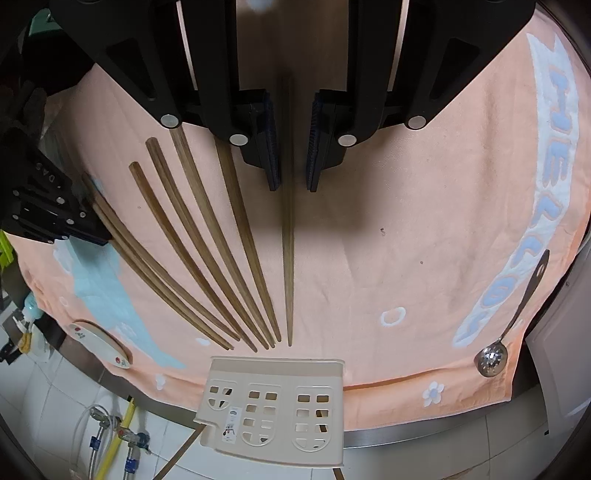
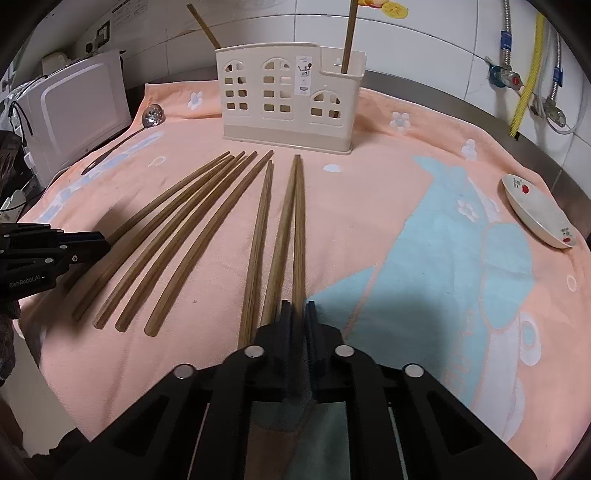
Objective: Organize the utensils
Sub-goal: 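Close the left gripper on a chopstick while the right gripper grasps another, then raise both chopsticks and lower them upright into the utensil holder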
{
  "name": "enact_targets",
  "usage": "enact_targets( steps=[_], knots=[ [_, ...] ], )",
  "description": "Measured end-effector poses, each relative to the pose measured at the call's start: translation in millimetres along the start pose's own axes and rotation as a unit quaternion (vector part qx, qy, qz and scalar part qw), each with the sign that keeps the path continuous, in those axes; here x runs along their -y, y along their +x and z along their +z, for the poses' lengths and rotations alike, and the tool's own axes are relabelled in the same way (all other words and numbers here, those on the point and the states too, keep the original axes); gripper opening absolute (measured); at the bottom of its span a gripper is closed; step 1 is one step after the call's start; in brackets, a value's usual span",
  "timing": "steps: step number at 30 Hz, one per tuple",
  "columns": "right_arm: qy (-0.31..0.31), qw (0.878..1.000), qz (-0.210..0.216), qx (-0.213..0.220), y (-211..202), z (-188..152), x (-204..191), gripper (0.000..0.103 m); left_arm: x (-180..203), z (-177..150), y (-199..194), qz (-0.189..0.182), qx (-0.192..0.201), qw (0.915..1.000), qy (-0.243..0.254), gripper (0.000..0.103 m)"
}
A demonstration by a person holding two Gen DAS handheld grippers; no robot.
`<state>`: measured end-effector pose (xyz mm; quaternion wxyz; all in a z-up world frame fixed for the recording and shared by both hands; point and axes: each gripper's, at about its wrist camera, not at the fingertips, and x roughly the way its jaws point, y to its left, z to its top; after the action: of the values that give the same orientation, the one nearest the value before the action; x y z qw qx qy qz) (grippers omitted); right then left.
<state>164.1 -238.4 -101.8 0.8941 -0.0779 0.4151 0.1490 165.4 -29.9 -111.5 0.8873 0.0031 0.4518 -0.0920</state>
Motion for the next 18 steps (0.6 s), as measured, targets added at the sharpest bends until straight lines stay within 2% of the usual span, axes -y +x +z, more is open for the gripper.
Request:
enact_targets(
  steps=[9,13,15,18],
  knots=[
    [0.006,1.0,0.007,0.001,-2,-3,1,0.006,7,1,2,0.009,-0.004,0.9999,0.007,0.011],
    [0.007,1.0,0.008,0.001,-2,-2,1,0.006,4,3,2,-0.001,-0.006,1.0,0.002,0.011],
    [0.009,1.0,0.008,0.004,-4,-1,1,0.006,2,4,1,-0.006,-0.008,1.0,-0.002,0.006],
    [0.008,1.0,0.006,0.021,-15,4,1,0.006,2,8,-9,-0.024,0.001,0.9997,-0.004,0.006]
  ],
)
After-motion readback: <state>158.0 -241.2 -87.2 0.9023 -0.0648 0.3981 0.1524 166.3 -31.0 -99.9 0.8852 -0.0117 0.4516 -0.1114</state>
